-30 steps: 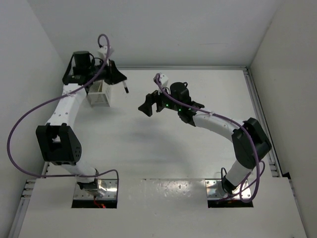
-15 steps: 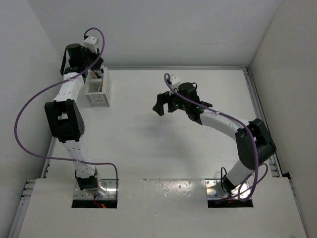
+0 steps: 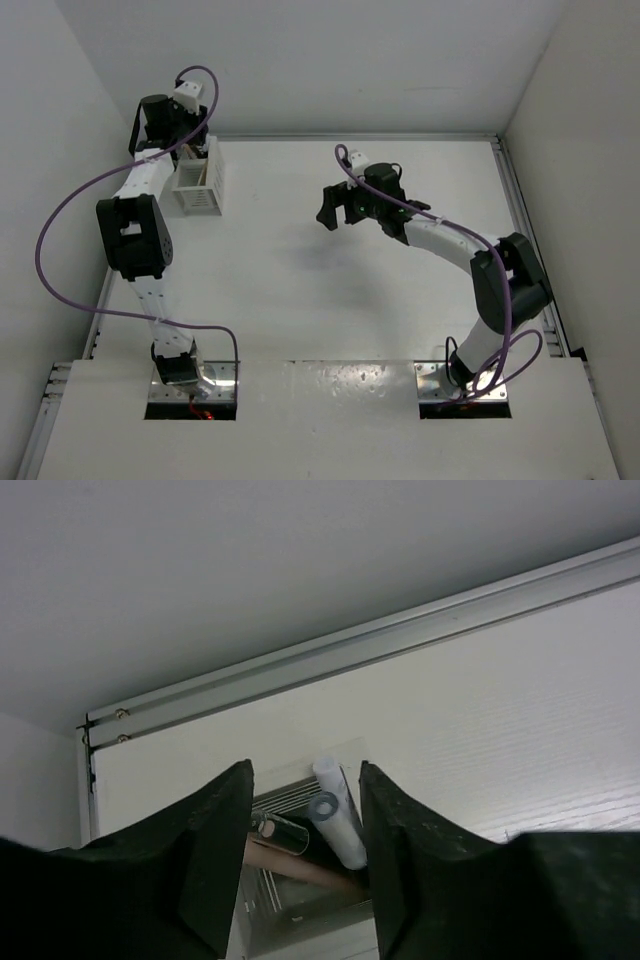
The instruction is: Organize the makeup
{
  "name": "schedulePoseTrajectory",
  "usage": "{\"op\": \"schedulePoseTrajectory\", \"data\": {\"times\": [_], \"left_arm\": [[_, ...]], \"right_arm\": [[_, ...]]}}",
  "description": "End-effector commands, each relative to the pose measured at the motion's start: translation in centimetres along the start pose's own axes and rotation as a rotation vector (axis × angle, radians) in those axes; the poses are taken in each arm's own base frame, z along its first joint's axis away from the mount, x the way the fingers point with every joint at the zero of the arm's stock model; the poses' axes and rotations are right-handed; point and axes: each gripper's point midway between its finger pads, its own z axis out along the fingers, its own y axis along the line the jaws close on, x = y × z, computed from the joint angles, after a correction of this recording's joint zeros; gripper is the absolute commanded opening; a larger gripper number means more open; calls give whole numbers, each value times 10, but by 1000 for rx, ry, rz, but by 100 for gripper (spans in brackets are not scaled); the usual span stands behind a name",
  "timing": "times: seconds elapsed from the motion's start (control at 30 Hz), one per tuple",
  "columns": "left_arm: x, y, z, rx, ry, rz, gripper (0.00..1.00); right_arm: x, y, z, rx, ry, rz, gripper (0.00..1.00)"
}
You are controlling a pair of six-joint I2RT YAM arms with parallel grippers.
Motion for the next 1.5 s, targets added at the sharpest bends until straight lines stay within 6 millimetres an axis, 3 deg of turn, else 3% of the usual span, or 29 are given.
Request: {"op": "schedulePoseTrajectory", "data": {"times": [0.0,0.1,0.13,0.23,0.3,0.37,0.4,0.47,0.5,0.57,0.6,0.63,0.67,0.7,0.73,0.77,0.8,0.83,1.0,1.07,1.1,1.17,1.47], "left_arm": [[-20,3,-8,-8,-43,5,54],[-31,12,-16,-36,-42,-19,68],[-53,15,-26,-45,-77,-20,75],[-73,33,-45,-104,-90,-43,78],[-98,49,-67,-173,-109,-68,79],[-107,69,-88,-246,-94,-98,83],[-101,86,-100,-317,-68,-109,83],[-105,99,-124,-385,-50,-118,86],[-86,110,-136,-432,15,-128,86],[-80,116,-163,-476,42,-139,88],[-51,119,-170,-488,102,-170,89],[-38,118,-177,-494,129,-192,89],[-39,118,-193,-509,125,-195,89],[-6,111,-196,-505,189,-234,90],[9,113,-204,-513,210,-260,90],[22,110,-210,-516,235,-271,90],[29,107,-219,-525,243,-288,90],[60,102,-223,-533,308,-309,92],[118,75,-237,-523,429,-376,93],[113,74,-248,-531,396,-364,93],[122,69,-251,-526,407,-356,93],[113,69,-259,-546,370,-343,93],[121,53,-265,-517,353,-355,93]], "right_arm": [[-27,1,-5,-5,-55,-18,100],[-23,-1,-9,0,-43,-22,100],[-25,-2,-12,1,-48,-23,100],[-24,-5,-20,11,-55,-13,100],[-24,-14,-28,34,-62,5,100],[-15,-22,-36,69,-45,21,100],[-17,-35,-44,104,-52,40,100],[1,-52,-60,182,23,89,100],[15,-77,-74,252,79,165,100],[20,-92,-93,318,109,200,100],[41,-115,-114,399,188,246,100],[43,-121,-129,444,191,239,100],[49,-134,-141,486,201,259,100],[61,-139,-152,524,244,255,100],[66,-140,-160,548,247,255,100],[74,-155,-175,622,250,275,100],[80,-154,-181,637,255,278,100],[83,-156,-185,650,259,284,100],[94,-155,-196,679,289,286,100],[92,-153,-196,680,279,308,100],[92,-152,-197,684,278,318,100],[94,-151,-197,688,274,340,100],[104,-138,-200,655,292,396,100]]}}
